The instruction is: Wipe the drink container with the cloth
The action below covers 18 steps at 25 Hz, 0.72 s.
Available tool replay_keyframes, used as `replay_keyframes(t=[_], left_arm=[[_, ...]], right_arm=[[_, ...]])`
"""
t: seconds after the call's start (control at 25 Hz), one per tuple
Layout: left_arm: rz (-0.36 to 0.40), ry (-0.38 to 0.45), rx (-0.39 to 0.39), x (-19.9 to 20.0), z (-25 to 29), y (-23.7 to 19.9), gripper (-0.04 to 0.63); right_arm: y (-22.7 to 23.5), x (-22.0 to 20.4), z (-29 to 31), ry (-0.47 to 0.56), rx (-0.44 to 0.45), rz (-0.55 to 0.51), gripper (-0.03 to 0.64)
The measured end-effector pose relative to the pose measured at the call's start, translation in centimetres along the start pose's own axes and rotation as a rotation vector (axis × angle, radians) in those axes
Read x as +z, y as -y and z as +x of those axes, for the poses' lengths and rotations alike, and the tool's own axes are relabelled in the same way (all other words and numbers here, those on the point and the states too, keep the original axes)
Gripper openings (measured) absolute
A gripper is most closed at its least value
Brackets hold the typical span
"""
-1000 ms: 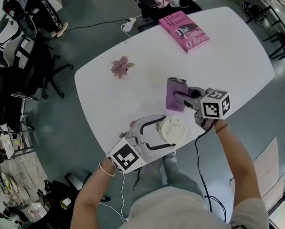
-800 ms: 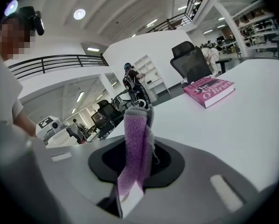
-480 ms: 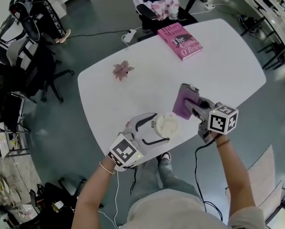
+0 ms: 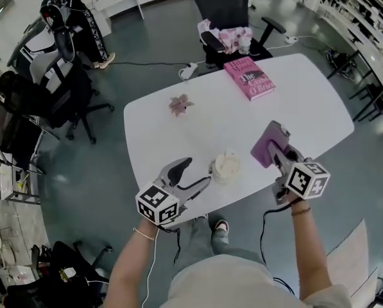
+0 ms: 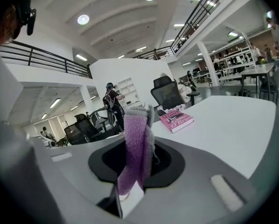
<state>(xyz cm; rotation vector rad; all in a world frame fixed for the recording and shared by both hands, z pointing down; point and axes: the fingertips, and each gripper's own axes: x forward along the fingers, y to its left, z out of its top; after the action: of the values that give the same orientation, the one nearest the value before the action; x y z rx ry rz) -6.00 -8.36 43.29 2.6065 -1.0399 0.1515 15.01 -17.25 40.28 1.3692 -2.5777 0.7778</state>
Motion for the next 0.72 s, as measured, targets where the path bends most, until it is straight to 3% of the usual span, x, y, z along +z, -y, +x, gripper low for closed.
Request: replay_keyframes(t=[0.08,0.24,0.32,0.44,0.64,0.72], left_arm=[[-0.035,0.068,0.143,2.0,-2.2,-1.4,0.281],[-0.047,0.2,0.406,6.4,-5.6,-3.5,0.247],[-0.031,0.24,0.514,8.3,-6.8,-4.2,0.224],[-0.023,0.27,0.686,10.3,-8.7,-5.2,0.126],[-0.005,0.322,0.835,12.4,-10.8,-5.6,0.011],[0.024,0.315,0.872,12.4,-11.0,-5.9,0.0]], right_arm=[[-0.7,1.5,-1.3,0.024,-0.034,-0.019,0.083],[-1.4,4.2,-3.7,0.116,-0.098,-0.027,0.081],[-1.5,5.2,-5.1,0.172,-0.129,-0.013,0.081],[-1.4,6.2,-7.6,0.245,-0.202,-0.038,0.081],[-0.8,6.8,-11.6,0.328,-0.33,-0.137,0.083],[-0.3,6.4,-12.6,0.345,-0.376,-0.159,0.081]])
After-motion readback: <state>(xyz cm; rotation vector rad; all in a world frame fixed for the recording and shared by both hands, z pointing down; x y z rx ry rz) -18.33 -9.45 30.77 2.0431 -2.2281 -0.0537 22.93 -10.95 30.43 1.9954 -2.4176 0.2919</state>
